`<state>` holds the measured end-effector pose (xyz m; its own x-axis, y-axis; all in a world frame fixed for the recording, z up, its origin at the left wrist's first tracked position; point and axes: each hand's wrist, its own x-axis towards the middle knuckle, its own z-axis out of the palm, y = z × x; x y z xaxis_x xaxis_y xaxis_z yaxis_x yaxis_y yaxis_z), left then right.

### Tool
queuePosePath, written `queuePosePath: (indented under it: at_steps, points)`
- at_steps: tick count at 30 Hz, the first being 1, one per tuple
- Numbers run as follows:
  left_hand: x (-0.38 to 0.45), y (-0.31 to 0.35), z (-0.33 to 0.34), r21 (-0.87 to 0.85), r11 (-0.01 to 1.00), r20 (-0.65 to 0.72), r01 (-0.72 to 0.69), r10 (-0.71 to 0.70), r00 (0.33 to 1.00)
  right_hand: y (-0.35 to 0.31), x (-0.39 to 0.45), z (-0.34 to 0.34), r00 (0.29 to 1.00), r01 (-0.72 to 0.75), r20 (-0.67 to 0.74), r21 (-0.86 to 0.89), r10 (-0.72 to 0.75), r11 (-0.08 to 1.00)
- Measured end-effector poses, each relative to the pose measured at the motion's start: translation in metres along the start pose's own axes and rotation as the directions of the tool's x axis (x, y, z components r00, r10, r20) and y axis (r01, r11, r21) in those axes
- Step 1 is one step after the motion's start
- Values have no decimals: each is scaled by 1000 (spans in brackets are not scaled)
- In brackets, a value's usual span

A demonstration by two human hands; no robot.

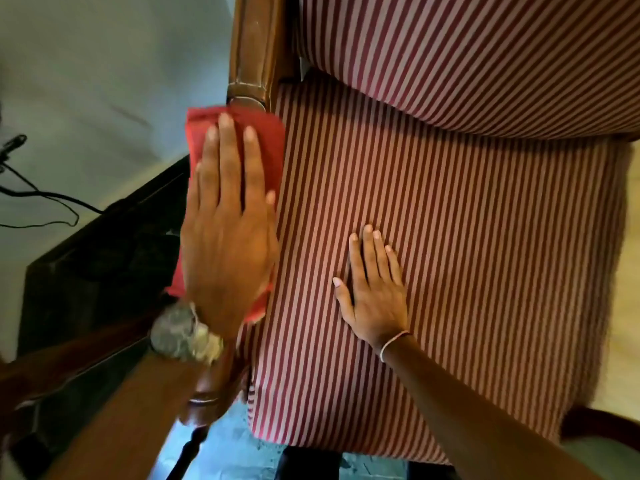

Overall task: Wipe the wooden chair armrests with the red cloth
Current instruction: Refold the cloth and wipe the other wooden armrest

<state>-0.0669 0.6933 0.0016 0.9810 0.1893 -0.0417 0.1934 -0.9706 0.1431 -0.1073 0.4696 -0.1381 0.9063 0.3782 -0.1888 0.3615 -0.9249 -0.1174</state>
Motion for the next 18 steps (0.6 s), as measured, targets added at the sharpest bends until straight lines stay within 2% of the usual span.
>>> queuePosePath:
  at_steps: [3, 6, 8, 10, 13, 16, 18]
  points:
    - [31, 5, -4, -70, 997, 17, 9, -8, 1000, -1, 0, -1, 1000, -5, -4, -11, 5, 1000]
    - [-20, -1, -3, -22, 1000, 22, -11, 11, 1000, 1, 0, -2, 1000, -2, -10, 1, 2, 1000]
    - [-69, -8, -2, 38, 997, 60, -74, 72, 996, 1, 0, 0, 1000, -8, -18, -2, 8, 1000]
    - [-85, -15, 0, 57, 992, 66, -116, 112, 992, 0, 1, 2, 1000, -13, -28, -8, 12, 1000]
    - [-38, -3, -3, 74, 994, 26, -77, 76, 997, 1, 2, 2, 999, -12, -30, -20, 12, 1000]
    - [40, 14, -6, -8, 1000, -38, 7, -7, 999, -1, 1, -1, 999, -15, -29, -28, 14, 1000]
    - [46, 12, -4, -26, 1000, -42, 14, -15, 999, -1, -1, -2, 999, -13, -30, -15, 13, 1000]
